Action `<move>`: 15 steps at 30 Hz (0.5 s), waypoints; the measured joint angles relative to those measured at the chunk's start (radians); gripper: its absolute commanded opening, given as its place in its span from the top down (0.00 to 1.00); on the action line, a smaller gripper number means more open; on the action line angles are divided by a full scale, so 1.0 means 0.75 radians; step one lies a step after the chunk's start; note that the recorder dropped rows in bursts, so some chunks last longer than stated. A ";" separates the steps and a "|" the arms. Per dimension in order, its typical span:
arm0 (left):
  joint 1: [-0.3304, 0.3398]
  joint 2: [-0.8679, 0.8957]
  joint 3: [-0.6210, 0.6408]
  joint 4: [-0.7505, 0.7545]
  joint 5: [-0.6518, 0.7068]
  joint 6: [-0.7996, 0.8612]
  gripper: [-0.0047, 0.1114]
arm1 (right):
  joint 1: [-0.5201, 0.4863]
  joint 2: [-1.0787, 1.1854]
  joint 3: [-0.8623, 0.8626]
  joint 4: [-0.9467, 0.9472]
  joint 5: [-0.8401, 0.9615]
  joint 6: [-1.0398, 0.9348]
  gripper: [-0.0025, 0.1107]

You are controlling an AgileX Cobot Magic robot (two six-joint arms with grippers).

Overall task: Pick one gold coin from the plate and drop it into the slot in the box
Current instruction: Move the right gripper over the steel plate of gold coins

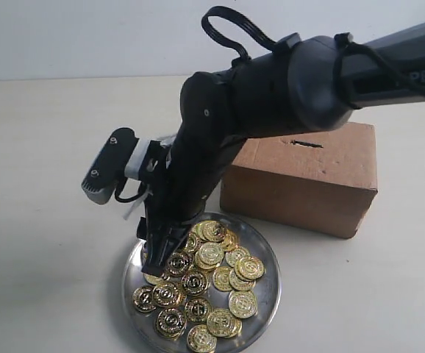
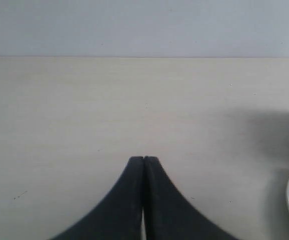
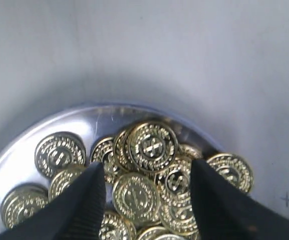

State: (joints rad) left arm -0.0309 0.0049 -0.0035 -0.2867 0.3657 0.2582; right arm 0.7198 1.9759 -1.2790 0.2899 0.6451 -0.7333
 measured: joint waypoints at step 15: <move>0.000 0.000 0.000 0.000 0.000 0.000 0.96 | 0.125 0.137 -0.063 -0.290 -0.023 0.296 0.55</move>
State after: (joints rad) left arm -0.0309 0.0049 -0.0035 -0.2867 0.3657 0.2582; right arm 0.8133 2.0785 -1.3262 0.0726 0.6278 -0.5114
